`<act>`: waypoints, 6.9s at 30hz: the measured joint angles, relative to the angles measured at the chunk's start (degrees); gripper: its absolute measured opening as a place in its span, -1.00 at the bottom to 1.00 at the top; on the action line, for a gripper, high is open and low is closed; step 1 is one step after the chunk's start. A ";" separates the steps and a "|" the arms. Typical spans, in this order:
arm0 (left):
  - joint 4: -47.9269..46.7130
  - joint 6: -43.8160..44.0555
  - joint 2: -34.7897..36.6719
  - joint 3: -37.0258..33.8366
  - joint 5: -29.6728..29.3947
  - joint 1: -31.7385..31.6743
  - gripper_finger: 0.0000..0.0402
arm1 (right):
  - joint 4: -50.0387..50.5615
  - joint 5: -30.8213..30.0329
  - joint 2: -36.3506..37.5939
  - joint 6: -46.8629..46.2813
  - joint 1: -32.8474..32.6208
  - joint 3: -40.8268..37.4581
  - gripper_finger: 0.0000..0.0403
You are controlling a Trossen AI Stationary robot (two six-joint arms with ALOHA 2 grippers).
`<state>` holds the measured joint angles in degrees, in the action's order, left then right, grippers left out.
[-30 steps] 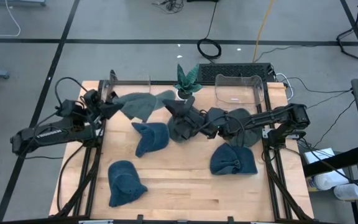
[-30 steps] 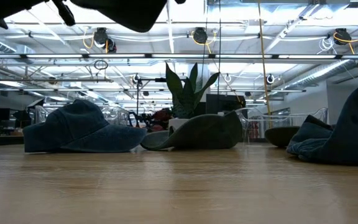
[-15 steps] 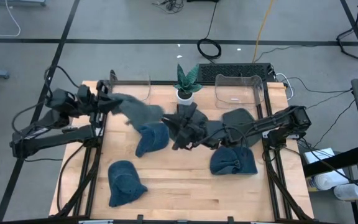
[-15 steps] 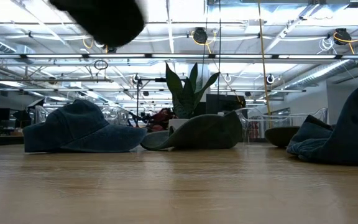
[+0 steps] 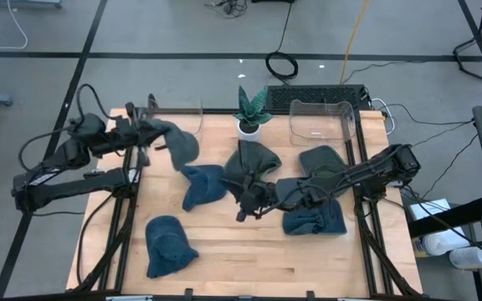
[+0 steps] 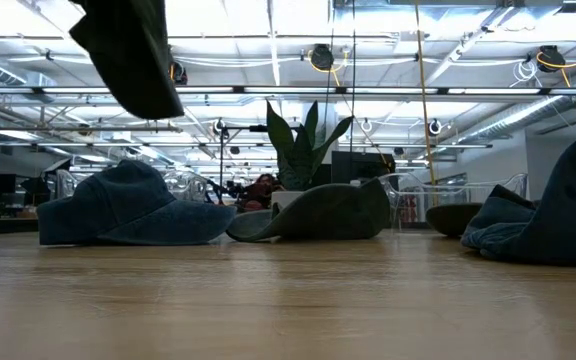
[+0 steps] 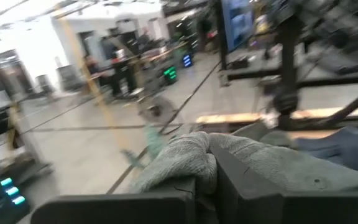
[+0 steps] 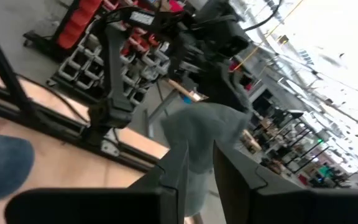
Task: Pick & Place hat
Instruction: Put the bottom right green cap into the left transparent bin
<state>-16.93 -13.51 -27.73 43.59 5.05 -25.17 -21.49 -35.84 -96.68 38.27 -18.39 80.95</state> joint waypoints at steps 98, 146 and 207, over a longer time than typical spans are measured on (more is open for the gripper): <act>15.04 88.42 -55.91 0.00 -75.67 -3.76 -0.58 | -8.40 -13.44 0.00 -6.22 -14.73 -13.77 -0.98; 31.70 61.08 -43.78 -0.02 -46.58 0.79 0.94 | -10.02 -12.64 0.07 -7.59 -13.89 -13.77 -0.98; 21.68 30.56 -48.35 0.00 -32.37 -4.50 -0.98 | -11.29 -10.38 0.07 -11.07 -13.07 -13.77 -0.98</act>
<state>4.75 17.06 -76.08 43.59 -27.32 -29.67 -32.77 -46.22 -96.62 27.20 -31.46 67.18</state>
